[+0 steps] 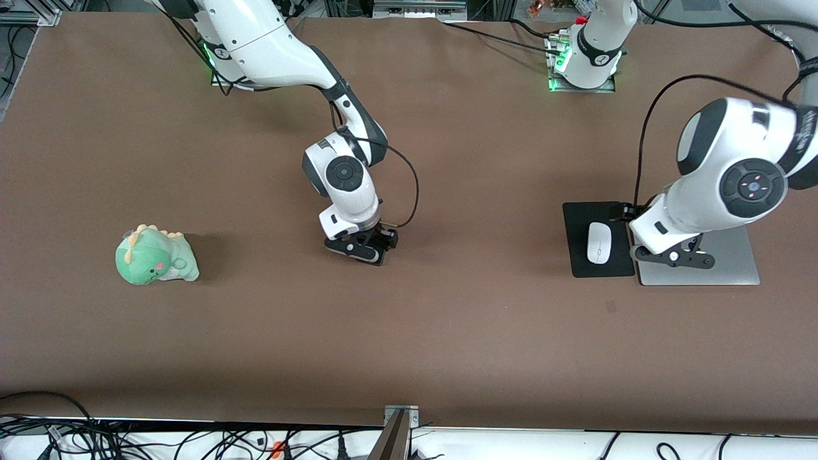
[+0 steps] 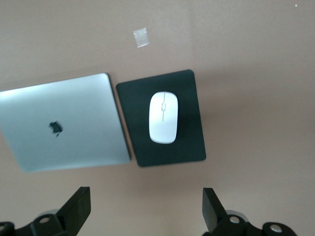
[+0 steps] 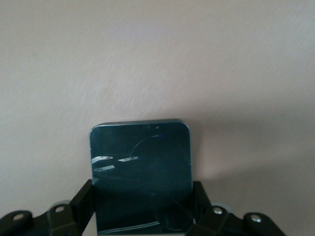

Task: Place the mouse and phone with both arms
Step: 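Carry the phone toward the green toy while the left gripper withdraws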

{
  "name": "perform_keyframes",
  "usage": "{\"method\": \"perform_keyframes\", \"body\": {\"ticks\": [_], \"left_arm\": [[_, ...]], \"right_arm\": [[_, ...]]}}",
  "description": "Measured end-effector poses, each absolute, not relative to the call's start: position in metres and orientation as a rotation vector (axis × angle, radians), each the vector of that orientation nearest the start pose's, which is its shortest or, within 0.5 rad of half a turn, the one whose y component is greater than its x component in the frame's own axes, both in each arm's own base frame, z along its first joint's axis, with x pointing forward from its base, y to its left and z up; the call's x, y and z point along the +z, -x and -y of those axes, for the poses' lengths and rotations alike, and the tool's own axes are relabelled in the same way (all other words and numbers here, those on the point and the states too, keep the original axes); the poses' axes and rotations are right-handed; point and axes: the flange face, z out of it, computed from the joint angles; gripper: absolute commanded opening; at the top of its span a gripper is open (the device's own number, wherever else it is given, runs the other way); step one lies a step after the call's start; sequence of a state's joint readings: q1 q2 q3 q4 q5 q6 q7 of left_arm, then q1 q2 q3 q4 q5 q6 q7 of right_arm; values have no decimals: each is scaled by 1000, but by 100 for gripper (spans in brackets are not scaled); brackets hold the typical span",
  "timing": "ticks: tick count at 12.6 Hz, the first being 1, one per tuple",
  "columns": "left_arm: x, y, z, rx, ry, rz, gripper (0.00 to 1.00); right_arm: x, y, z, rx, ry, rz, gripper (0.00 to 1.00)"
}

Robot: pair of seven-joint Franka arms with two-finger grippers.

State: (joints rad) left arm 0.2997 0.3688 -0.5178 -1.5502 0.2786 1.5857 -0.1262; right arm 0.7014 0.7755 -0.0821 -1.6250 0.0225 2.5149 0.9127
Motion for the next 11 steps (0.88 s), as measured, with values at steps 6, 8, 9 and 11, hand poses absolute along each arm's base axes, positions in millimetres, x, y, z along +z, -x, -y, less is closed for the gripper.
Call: {"method": "perform_keyframes", "body": {"ticks": [6, 8, 9, 11], "left_arm": [[518, -636, 31, 329, 3016, -350, 100], [531, -633, 7, 309, 3079, -285, 100], [541, -630, -1, 275, 3101, -236, 100], [562, -620, -6, 123, 3106, -178, 100]], "right_arm": [[256, -638, -289, -60, 3208, -132, 71], [261, -654, -235, -16, 3219, -38, 72], [255, -657, -214, 11, 3224, -1, 72], [240, -657, -184, 51, 3228, 43, 73]]}}
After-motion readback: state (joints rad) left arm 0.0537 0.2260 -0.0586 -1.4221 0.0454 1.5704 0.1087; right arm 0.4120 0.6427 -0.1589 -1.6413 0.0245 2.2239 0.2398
